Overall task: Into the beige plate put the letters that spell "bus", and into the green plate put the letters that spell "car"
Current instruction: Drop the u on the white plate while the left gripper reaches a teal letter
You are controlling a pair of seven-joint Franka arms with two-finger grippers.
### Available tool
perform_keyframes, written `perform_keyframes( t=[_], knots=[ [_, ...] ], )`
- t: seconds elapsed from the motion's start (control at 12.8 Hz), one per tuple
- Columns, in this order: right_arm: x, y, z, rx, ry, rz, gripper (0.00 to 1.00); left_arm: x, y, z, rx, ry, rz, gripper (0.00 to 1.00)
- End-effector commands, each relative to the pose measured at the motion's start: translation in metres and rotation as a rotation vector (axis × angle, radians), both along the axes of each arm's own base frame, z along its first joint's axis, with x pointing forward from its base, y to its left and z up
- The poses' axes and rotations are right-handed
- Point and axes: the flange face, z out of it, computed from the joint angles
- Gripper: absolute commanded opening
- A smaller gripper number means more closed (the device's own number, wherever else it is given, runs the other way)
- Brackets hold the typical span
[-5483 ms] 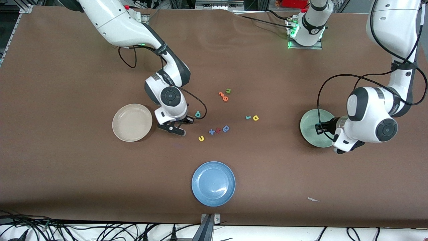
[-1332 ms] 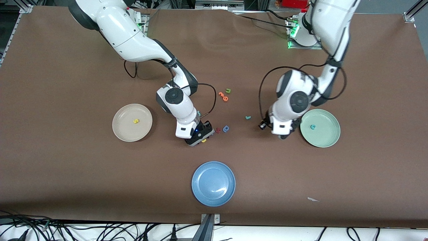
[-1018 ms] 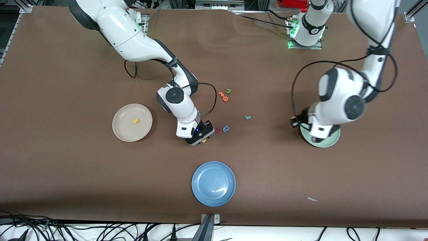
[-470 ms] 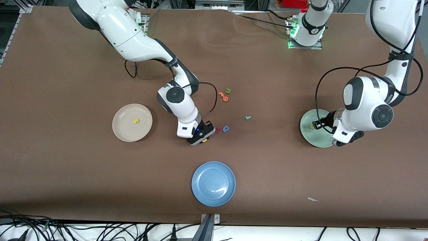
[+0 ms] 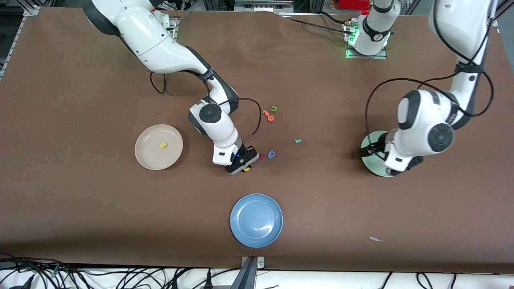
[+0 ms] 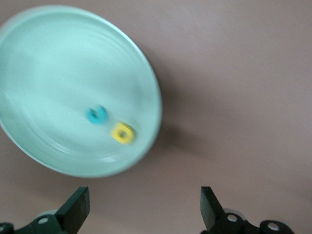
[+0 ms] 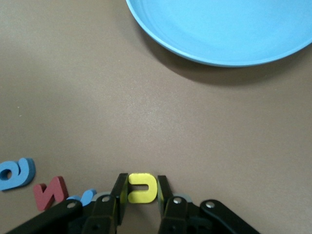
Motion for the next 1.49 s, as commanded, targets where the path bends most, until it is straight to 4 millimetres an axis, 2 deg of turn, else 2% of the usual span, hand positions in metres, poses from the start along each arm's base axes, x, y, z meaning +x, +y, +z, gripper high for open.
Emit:
perform_keyframes(
  t=[0.0, 0.23, 0.31, 0.47, 0.63, 0.78, 0.86, 0.94, 1.17, 1.33, 1.41],
  knots=[
    [0.001, 0.001, -0.010, -0.004, -0.003, 0.012, 0.30, -0.014, -0.074, 0.004, 0.017, 0.007, 0.042, 1.00],
    [0.002, 0.000, -0.005, -0.007, -0.005, 0.014, 0.30, -0.022, -0.145, -0.018, -0.018, -0.069, 0.101, 0.99],
    [0.005, -0.002, 0.006, -0.017, -0.005, 0.010, 0.30, -0.027, -0.162, -0.030, -0.020, -0.086, 0.106, 0.97],
    [0.014, -0.012, 0.031, -0.054, 0.016, -0.009, 0.30, -0.034, -0.186, -0.049, -0.031, -0.113, 0.093, 0.92],
    [0.029, -0.038, 0.046, -0.074, 0.025, -0.040, 0.30, -0.039, -0.200, -0.065, -0.036, -0.123, 0.077, 0.86],
    [0.034, -0.052, 0.068, -0.117, 0.054, -0.055, 0.29, -0.039, -0.212, -0.078, -0.034, -0.117, 0.064, 0.82],
    [0.035, -0.066, 0.082, -0.157, 0.087, -0.066, 0.28, -0.043, -0.217, -0.083, -0.031, -0.110, 0.052, 0.79],
    [0.034, -0.085, 0.088, -0.193, 0.118, -0.074, 0.27, -0.047, -0.222, -0.087, -0.028, -0.105, 0.041, 0.79],
    [0.026, -0.169, 0.095, -0.247, 0.163, -0.096, 0.27, -0.053, -0.228, -0.094, -0.018, -0.092, 0.048, 0.79],
    [0.017, -0.223, 0.097, -0.278, 0.198, -0.120, 0.27, -0.066, -0.235, -0.104, -0.004, -0.071, 0.035, 0.79],
    [0.010, -0.252, 0.091, -0.291, 0.229, -0.152, 0.27, -0.067, -0.235, -0.106, -0.002, -0.067, 0.036, 0.79]
  ],
)
